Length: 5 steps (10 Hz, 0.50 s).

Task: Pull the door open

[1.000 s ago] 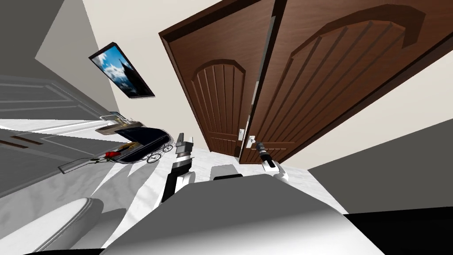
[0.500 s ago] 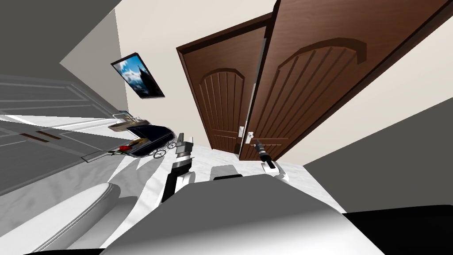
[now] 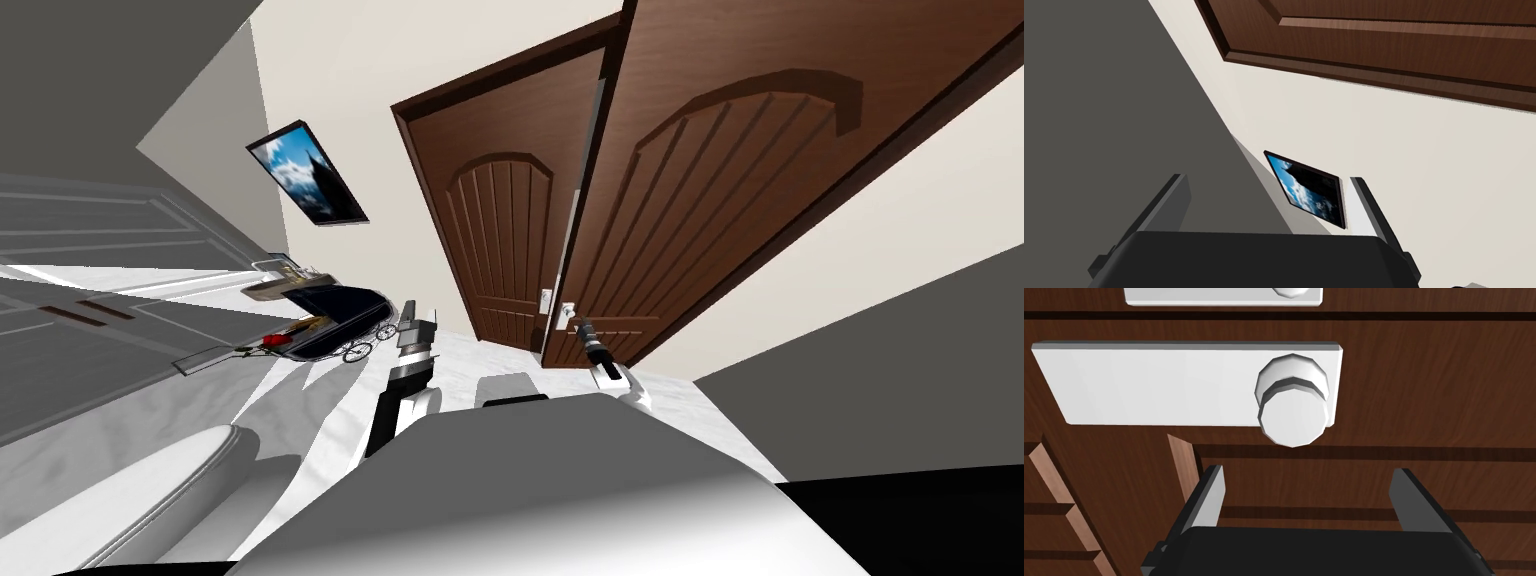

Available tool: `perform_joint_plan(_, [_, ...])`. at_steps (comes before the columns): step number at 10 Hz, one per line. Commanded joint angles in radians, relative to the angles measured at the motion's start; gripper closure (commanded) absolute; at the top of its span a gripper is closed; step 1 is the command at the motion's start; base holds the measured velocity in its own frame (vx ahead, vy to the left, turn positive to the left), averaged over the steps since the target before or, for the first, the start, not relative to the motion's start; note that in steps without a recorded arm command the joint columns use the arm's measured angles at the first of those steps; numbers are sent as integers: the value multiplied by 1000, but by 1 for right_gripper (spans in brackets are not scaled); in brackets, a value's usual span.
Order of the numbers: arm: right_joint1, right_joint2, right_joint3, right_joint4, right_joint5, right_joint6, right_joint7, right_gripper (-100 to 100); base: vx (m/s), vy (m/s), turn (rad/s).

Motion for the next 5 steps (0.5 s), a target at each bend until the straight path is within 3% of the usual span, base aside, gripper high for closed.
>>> perform_joint_plan(1, [-11, 4, -5, 11, -2, -1, 8, -100, 190, -17, 26])
perform_joint_plan(3, [-26, 9, -6, 19, -2, -3, 15, -100, 221, -27, 52])
perform_joint_plan(4, [-22, 6, -6, 17, -2, -2, 12, -100, 104, -5, 20])
perform_joint_plan(5, [-22, 6, -6, 17, -2, -2, 12, 100, -11, -3, -19])
